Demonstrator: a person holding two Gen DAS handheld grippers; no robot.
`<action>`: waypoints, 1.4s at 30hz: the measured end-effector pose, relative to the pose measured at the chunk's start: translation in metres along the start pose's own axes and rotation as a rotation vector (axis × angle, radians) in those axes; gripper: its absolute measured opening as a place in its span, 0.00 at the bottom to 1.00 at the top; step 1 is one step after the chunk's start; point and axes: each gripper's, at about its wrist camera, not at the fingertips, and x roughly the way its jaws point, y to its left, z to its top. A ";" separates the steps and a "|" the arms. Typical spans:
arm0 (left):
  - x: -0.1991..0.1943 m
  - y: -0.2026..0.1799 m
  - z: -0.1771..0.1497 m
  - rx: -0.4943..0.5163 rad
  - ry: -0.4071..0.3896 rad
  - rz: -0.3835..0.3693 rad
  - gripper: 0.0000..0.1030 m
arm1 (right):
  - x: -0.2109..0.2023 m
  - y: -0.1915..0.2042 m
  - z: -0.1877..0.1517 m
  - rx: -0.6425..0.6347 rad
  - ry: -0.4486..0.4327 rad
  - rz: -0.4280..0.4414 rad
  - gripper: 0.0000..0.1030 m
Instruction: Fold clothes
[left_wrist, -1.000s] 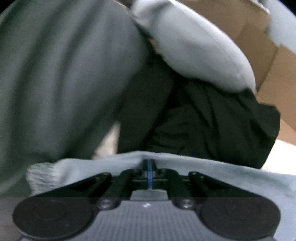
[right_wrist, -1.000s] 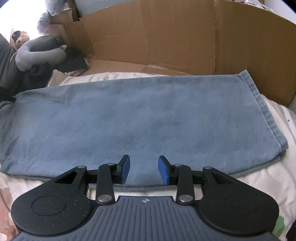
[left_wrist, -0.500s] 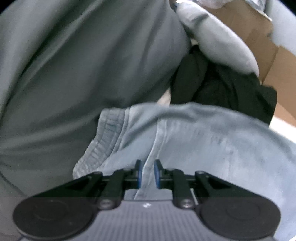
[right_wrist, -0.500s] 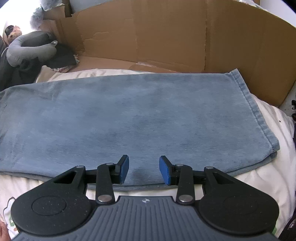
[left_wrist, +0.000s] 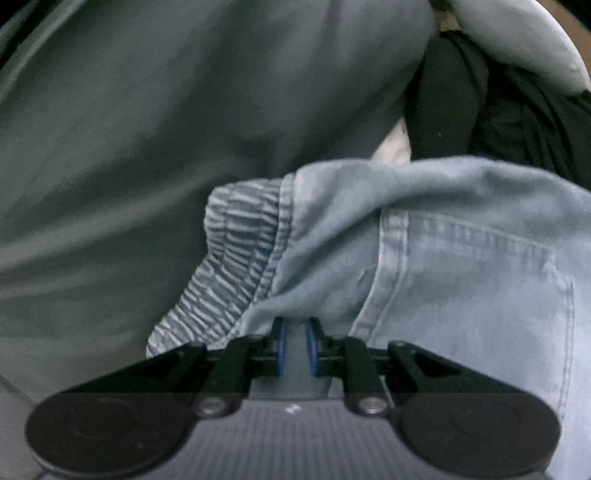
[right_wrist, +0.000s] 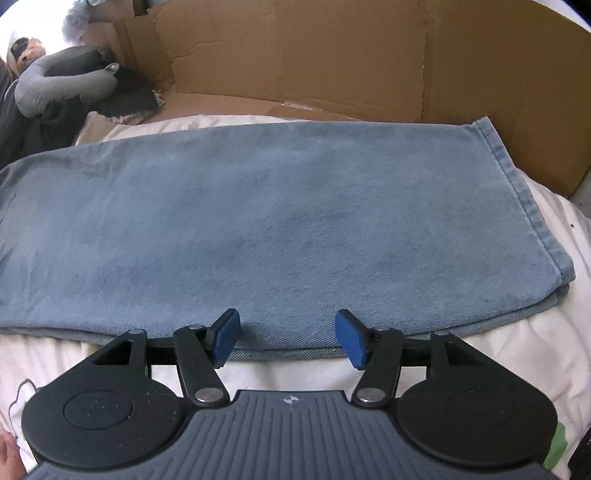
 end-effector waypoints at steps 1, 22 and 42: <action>-0.006 0.002 0.002 -0.021 -0.009 -0.006 0.15 | -0.001 0.000 0.001 0.002 -0.003 0.001 0.62; 0.006 -0.018 0.060 -0.210 -0.061 -0.052 0.13 | -0.009 0.007 0.005 -0.019 -0.015 0.017 0.62; 0.029 -0.036 0.108 -0.173 0.066 0.034 0.03 | 0.011 -0.001 0.002 -0.006 0.018 0.004 0.65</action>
